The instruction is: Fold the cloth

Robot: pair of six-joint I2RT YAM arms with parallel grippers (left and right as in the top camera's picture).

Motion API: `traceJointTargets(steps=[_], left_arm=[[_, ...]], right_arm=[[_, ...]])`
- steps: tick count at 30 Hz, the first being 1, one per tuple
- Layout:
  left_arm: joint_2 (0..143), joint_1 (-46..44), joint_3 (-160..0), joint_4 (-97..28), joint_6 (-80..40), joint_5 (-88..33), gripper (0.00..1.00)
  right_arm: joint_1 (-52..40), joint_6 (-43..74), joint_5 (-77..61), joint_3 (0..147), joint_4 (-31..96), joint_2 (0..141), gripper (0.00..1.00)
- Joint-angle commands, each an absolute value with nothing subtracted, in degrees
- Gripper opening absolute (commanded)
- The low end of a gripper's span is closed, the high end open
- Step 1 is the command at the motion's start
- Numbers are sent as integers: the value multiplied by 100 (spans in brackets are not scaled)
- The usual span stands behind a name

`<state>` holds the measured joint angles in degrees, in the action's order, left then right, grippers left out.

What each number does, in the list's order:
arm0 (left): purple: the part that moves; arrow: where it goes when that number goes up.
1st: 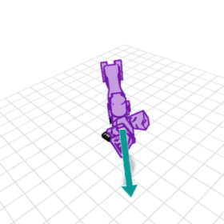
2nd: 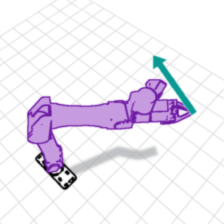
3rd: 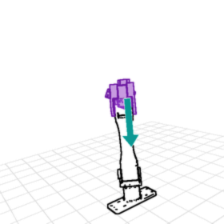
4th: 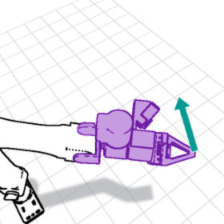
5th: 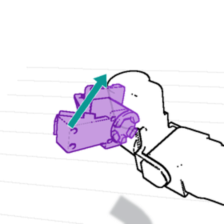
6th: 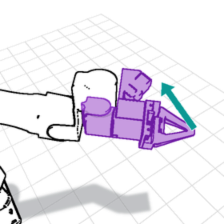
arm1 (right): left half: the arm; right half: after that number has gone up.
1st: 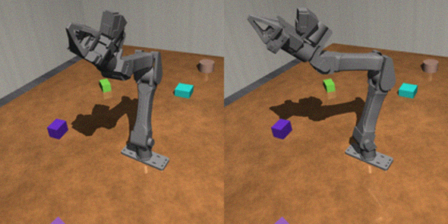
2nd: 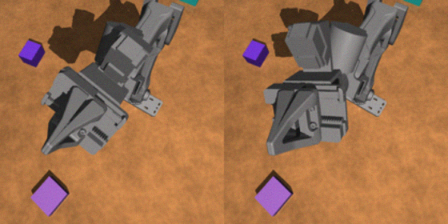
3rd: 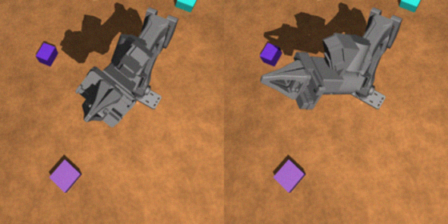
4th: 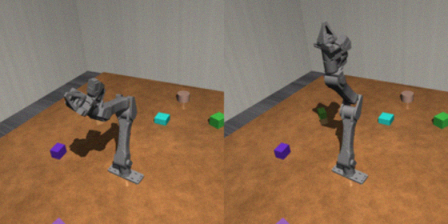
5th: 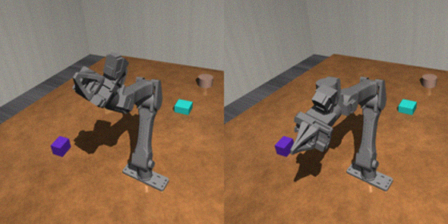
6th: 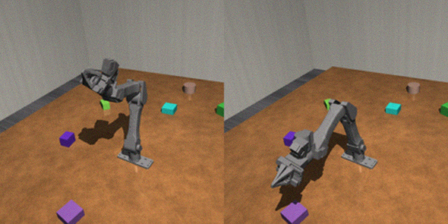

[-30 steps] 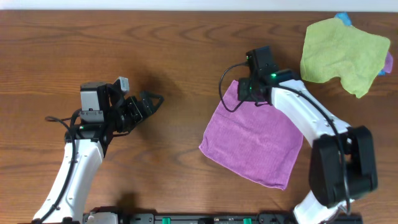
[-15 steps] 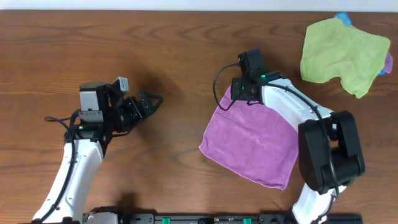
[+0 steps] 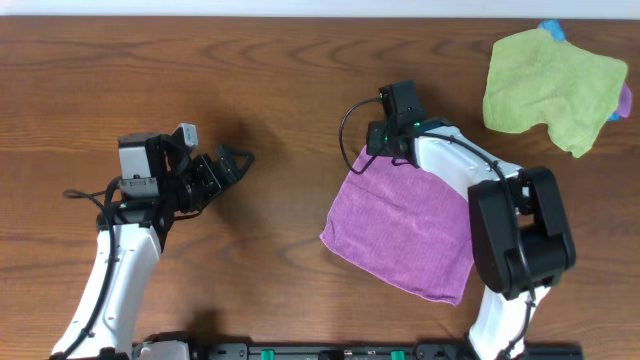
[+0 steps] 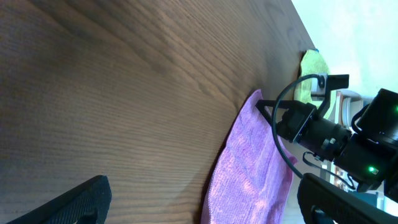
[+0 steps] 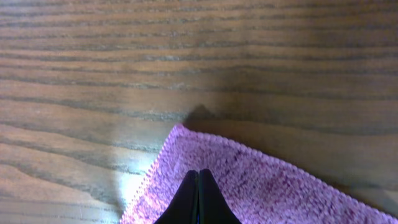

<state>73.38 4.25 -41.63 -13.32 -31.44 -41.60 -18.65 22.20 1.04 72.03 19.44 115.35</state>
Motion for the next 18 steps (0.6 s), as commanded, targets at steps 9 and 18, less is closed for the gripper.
traceJointTargets(steps=[9,18], left_arm=[[7349,515,-4272,-1352,-3039,-4176,97],[7349,1068,-4272,-1352,-3037,-4239,97]], right_arm=[[-1916,2314,123,7255,1767,11826,1],[-2178,2381,-34,7489,1437,12232,1]])
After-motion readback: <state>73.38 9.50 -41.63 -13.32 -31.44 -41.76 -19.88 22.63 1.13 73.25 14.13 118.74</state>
